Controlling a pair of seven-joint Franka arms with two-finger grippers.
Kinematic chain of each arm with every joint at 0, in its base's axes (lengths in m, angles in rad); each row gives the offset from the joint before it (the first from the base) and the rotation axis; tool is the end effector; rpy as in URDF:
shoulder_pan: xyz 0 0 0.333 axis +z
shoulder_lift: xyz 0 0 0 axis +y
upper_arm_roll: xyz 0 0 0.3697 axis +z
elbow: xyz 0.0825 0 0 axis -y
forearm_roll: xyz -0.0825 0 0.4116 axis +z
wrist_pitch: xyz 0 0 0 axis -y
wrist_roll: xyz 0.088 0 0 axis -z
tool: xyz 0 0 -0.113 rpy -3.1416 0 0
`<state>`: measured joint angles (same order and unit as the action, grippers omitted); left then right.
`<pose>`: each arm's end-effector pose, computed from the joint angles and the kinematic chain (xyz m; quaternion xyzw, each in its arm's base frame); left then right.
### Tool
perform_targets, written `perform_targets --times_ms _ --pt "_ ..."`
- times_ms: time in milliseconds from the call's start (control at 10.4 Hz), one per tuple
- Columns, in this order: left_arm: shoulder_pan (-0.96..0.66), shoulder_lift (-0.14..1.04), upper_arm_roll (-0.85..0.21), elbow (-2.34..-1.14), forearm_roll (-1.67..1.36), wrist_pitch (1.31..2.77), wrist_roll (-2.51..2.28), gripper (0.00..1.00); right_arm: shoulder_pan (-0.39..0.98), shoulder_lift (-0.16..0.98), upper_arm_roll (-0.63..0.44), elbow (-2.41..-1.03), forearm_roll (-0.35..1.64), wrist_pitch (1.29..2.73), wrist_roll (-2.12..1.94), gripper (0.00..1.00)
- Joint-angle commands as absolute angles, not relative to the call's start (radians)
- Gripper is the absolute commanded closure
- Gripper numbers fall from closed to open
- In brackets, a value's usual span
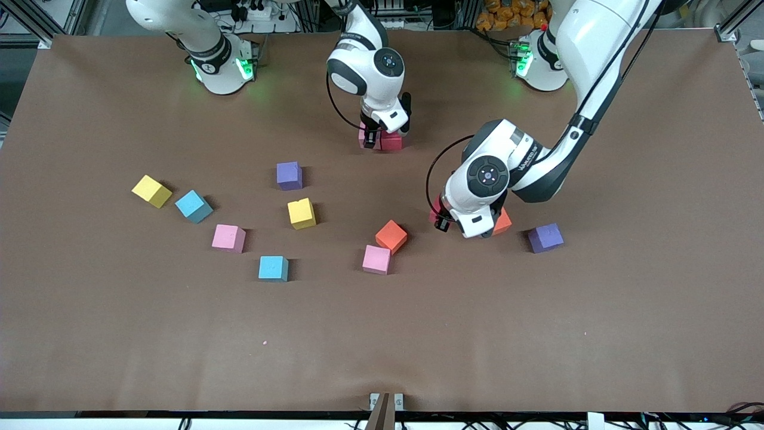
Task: Form number 2 with 11 blocks
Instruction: 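Lift the pink cube with the left gripper while the right gripper opens and withdraws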
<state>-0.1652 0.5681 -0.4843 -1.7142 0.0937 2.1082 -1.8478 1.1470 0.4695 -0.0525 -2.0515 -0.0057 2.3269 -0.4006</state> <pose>0.5865 -0.3891 0.3051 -0.8216 -0.5605 0.1016 0.0222 0.2802 0.5440 0.2110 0.7273 0.6794 -0.0861 0.0460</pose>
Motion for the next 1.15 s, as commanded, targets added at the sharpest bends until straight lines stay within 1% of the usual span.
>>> perform_targets --times_ms 0,289,769,866,1058 --pt "-0.156 0.519 -0.494 -1.752 0.074 2.102 -1.882 0.68 1.161 0.485 -0.06 -2.031 -0.029 2.319 -0.374 0.0" --pt "-0.156 0.514 -0.494 -1.753 0.072 2.102 -1.951 0.68 1.16 0.457 -0.06 -2.031 -0.029 2.287 -0.374 0.0" --pt "-0.166 0.514 -0.506 -1.776 0.072 2.108 -2.113 0.68 1.141 0.348 -0.069 -2.031 -0.029 2.171 -0.374 0.0" --pt "-0.163 0.512 -0.52 -1.796 0.072 2.112 -2.152 0.68 1.103 0.328 -0.072 -2.028 -0.029 2.149 -0.374 0.0" --pt "-0.156 0.512 -0.532 -1.824 0.072 2.144 -2.196 0.7 0.995 0.325 -0.078 -1.997 -0.029 2.126 -0.374 0.0"
